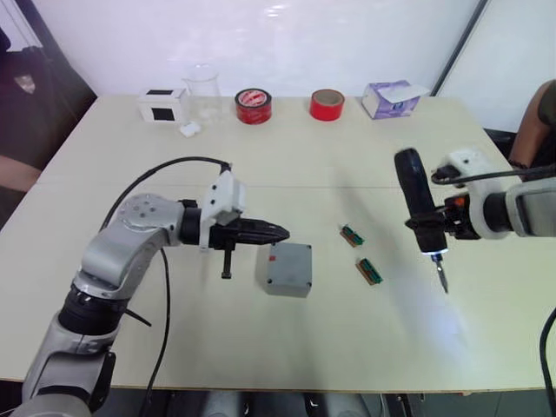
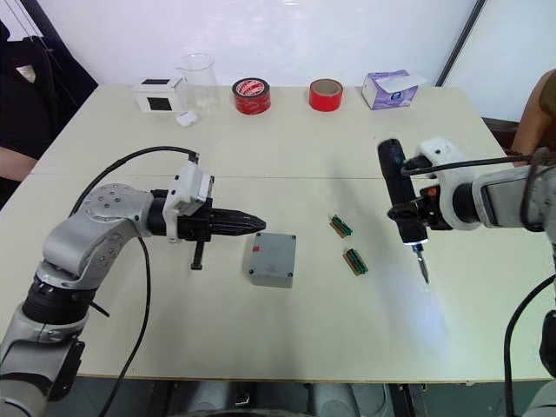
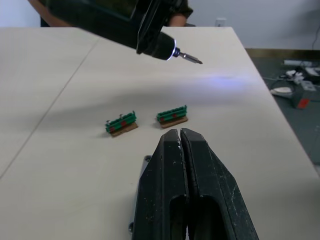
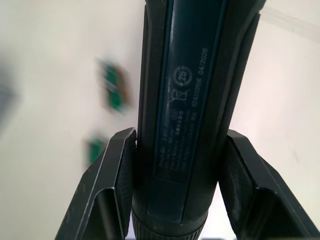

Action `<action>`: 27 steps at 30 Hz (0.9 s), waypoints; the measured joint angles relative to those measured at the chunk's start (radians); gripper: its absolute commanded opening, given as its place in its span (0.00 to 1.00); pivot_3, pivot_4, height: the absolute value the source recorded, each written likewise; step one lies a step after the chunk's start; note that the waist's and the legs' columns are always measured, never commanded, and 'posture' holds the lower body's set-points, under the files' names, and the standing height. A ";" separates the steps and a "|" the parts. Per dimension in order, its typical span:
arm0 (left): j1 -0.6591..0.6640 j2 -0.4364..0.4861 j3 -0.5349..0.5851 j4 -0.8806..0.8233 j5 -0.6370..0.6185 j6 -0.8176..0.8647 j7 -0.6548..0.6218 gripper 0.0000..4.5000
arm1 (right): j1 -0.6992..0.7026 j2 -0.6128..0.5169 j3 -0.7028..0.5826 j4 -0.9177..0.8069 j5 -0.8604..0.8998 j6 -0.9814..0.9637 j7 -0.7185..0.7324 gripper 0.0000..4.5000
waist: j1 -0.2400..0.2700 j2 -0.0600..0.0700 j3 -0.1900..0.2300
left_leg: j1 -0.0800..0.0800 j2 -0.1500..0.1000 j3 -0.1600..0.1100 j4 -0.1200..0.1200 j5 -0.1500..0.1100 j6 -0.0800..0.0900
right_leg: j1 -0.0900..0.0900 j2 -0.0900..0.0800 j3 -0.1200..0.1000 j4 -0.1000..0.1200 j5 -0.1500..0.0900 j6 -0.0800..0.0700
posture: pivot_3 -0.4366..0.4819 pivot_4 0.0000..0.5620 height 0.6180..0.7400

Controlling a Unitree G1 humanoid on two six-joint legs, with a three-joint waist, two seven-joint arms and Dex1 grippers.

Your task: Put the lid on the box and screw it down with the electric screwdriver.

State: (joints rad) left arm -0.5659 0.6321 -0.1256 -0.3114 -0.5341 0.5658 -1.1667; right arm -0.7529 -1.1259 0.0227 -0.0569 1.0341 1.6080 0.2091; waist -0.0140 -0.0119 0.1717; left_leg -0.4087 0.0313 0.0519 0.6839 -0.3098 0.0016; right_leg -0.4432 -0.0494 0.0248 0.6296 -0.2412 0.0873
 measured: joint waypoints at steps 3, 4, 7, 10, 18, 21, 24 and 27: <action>0.001 0.013 0.005 -0.020 -0.020 0.018 0.011 0.00 | -0.004 0.002 0.056 0.095 -0.002 0.000 -0.018 0.40 | 0.001 0.000 0.000 | 0.000 0.000 0.000 -0.001 0.000 0.000 | 0.000 0.001 0.000 0.000 0.000 0.000 | 0.48 0.27 1.00; 0.001 0.015 0.010 -0.023 -0.024 0.021 0.013 0.00 | -0.004 0.003 0.066 0.116 -0.002 0.000 -0.025 0.40 | 0.001 0.000 0.000 | 0.000 0.000 0.000 -0.001 0.000 0.000 | 0.000 0.001 0.000 0.000 0.000 0.000 | 0.48 0.27 1.00; 0.003 0.022 0.029 -0.042 -0.048 0.041 0.025 0.00 | -0.001 0.010 0.099 0.199 0.002 0.000 -0.064 0.40 | 0.001 0.000 0.000 | 0.000 0.000 0.000 -0.001 0.000 0.000 | -0.001 0.002 0.000 0.000 0.000 0.000 | 0.48 0.27 1.00; 0.005 0.029 0.035 -0.060 -0.069 0.054 0.033 0.00 | 0.000 0.023 0.127 0.245 0.015 0.000 -0.099 0.40 | 0.001 0.000 0.000 | 0.000 0.000 0.000 -0.001 0.000 0.000 | -0.001 0.002 0.000 0.000 0.000 0.000 | 0.48 0.27 1.00; 0.005 0.035 0.040 -0.069 -0.109 0.080 0.057 0.00 | 0.001 0.047 0.136 0.288 0.052 0.001 -0.154 0.40 | 0.001 0.000 0.000 | 0.000 0.001 -0.001 0.000 0.000 0.000 | 0.000 0.003 0.000 0.000 0.000 0.001 | 0.48 0.27 1.00; 0.005 0.044 0.040 -0.077 -0.109 0.081 0.057 0.00 | -0.004 0.056 0.134 0.312 0.049 0.001 -0.164 0.40 | 0.002 0.000 0.000 | 0.000 0.001 0.000 0.000 0.000 0.000 | 0.000 0.003 0.000 0.000 0.000 0.001 | 0.48 0.27 1.00; 0.006 0.049 0.040 -0.077 -0.110 0.081 0.057 0.00 | -0.009 0.065 0.129 0.324 0.044 0.001 -0.168 0.65 | 0.002 0.000 0.000 | 0.000 0.001 0.000 0.000 0.000 0.000 | 0.000 0.003 0.000 0.000 0.000 0.001 | 0.48 0.27 1.00; 0.006 0.055 0.039 -0.078 -0.110 0.081 0.057 0.00 | -0.016 0.076 0.122 0.326 0.041 0.001 -0.161 0.88 | 0.002 0.000 0.000 | 0.000 0.001 0.000 0.001 0.000 0.000 | 0.000 0.003 0.000 0.001 0.000 0.001 | 0.48 0.27 1.00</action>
State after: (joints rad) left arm -0.5600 0.6870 -0.0861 -0.3890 -0.6438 0.6465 -1.1093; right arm -0.7691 -1.0502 0.1443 0.2687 1.0746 1.6086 0.0482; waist -0.0119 -0.0123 0.1715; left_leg -0.4083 0.0319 0.0515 0.6844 -0.3098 0.0016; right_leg -0.4429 -0.0465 0.0247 0.6301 -0.2408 0.0879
